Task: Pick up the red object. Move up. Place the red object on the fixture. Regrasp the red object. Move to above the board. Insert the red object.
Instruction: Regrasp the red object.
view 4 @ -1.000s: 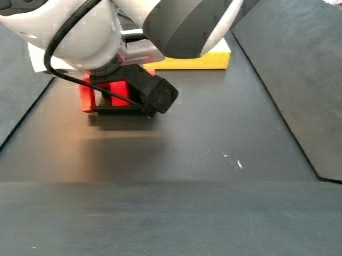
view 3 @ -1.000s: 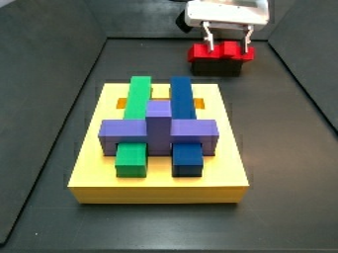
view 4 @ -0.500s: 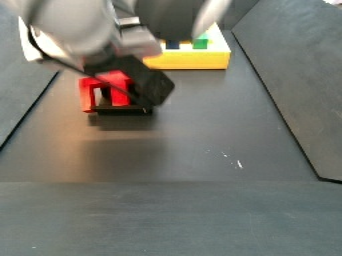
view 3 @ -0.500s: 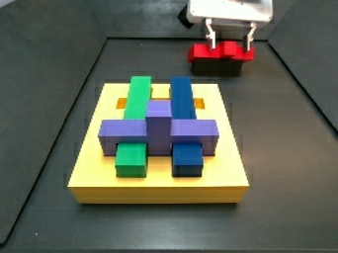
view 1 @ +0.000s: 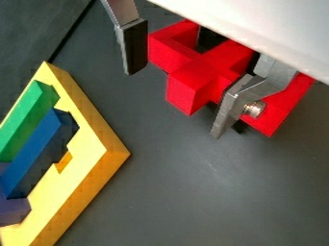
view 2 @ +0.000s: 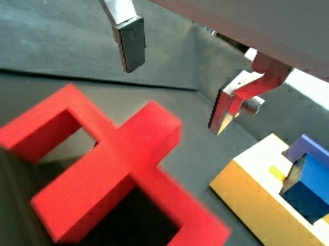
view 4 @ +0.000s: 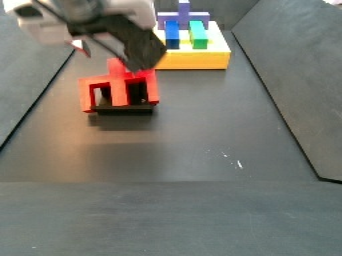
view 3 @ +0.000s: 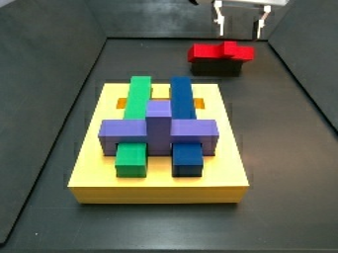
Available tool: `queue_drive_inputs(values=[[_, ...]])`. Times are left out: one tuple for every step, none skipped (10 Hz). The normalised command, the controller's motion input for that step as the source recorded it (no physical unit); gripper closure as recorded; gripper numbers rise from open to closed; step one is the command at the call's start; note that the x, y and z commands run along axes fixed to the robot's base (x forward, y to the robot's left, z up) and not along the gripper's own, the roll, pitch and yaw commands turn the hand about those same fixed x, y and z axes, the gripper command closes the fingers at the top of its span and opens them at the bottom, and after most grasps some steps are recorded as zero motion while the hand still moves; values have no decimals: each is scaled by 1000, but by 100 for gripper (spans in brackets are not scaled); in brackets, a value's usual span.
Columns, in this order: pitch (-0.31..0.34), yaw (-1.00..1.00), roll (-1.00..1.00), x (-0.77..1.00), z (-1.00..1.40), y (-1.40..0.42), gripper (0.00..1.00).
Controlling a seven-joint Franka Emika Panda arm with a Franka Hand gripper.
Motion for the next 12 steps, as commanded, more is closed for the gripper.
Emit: queue_drive_inputs(values=[[0,23,1000,0,274,-309,0],[0,17,1000,0,289,-309,0],[0,29,1000,17,260,-294,0],[0,40,1000,34,234,-274,0],[0,54,1000,46,234,-271,0],[0,83,1000,46,203,-263,0],[6,143,1000,80,189,-266,0],[26,154,1000,89,203,-266,0],[37,157,1000,100,209,-249,0],[49,166,1000,103,183,-249,0],[51,180,1000,103,171,-237,0],[60,183,1000,100,137,-246,0]])
